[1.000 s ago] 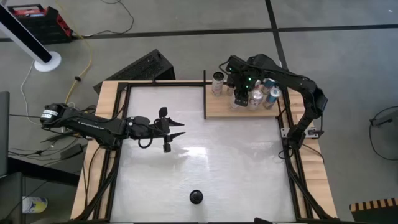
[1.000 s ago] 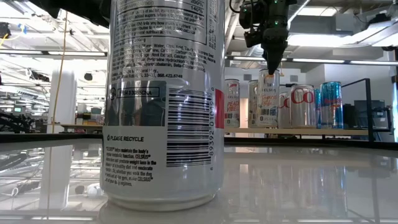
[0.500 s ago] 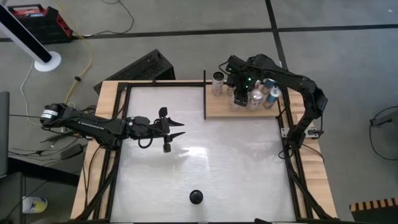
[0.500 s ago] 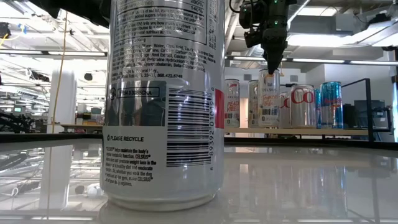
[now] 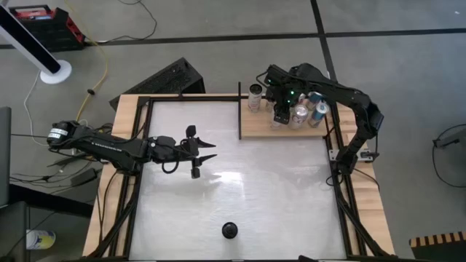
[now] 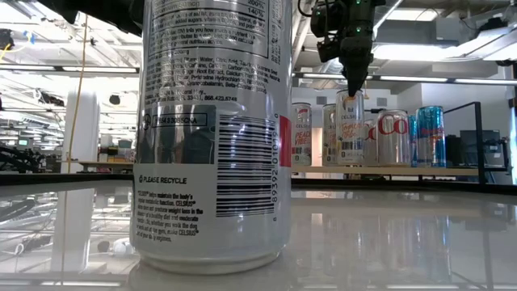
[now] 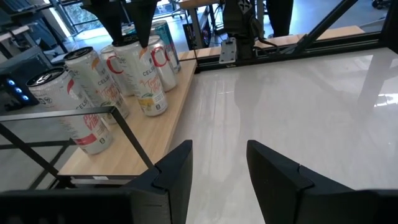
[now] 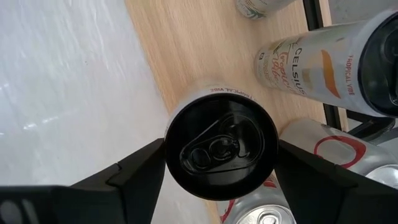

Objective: Place canned beverage on shelf
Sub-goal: Put the white and yellow soda can on the shelf aligned with the other white and yellow soda can

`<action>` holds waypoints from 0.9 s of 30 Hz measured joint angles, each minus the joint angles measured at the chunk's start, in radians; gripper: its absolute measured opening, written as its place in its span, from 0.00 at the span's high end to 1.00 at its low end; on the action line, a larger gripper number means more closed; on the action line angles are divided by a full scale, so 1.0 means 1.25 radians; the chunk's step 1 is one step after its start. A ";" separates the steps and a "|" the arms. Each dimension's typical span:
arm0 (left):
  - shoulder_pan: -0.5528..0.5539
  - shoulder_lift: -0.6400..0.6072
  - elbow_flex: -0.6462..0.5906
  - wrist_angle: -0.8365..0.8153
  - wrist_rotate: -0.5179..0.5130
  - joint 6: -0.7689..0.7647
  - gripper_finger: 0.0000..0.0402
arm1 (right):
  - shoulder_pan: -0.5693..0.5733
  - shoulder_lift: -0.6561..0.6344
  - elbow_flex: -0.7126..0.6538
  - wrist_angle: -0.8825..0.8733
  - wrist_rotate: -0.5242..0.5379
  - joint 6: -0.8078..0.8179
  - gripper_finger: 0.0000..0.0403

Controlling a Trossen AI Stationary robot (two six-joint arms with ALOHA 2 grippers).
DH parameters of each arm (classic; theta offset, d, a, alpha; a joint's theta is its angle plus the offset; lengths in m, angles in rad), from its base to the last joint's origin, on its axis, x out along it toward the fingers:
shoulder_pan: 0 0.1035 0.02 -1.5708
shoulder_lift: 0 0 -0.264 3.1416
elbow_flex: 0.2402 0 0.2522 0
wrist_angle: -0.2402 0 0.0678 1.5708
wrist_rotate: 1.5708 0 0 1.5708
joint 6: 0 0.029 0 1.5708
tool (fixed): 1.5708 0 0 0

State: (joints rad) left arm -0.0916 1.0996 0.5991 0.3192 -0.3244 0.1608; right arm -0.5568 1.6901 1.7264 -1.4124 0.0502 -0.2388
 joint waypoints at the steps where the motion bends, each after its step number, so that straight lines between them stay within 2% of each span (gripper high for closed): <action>1: 0.000 0.000 0.000 0.000 0.000 0.000 0.65 | 0.000 0.000 0.000 0.000 0.000 0.005 0.22; 27: 0.000 0.000 0.000 0.000 0.000 0.000 0.65 | 0.000 0.000 0.000 0.005 -0.007 0.015 0.22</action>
State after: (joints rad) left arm -0.0916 1.0996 0.5991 0.3191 -0.3244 0.1604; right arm -0.5571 1.6905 1.7264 -1.4063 0.0418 -0.2195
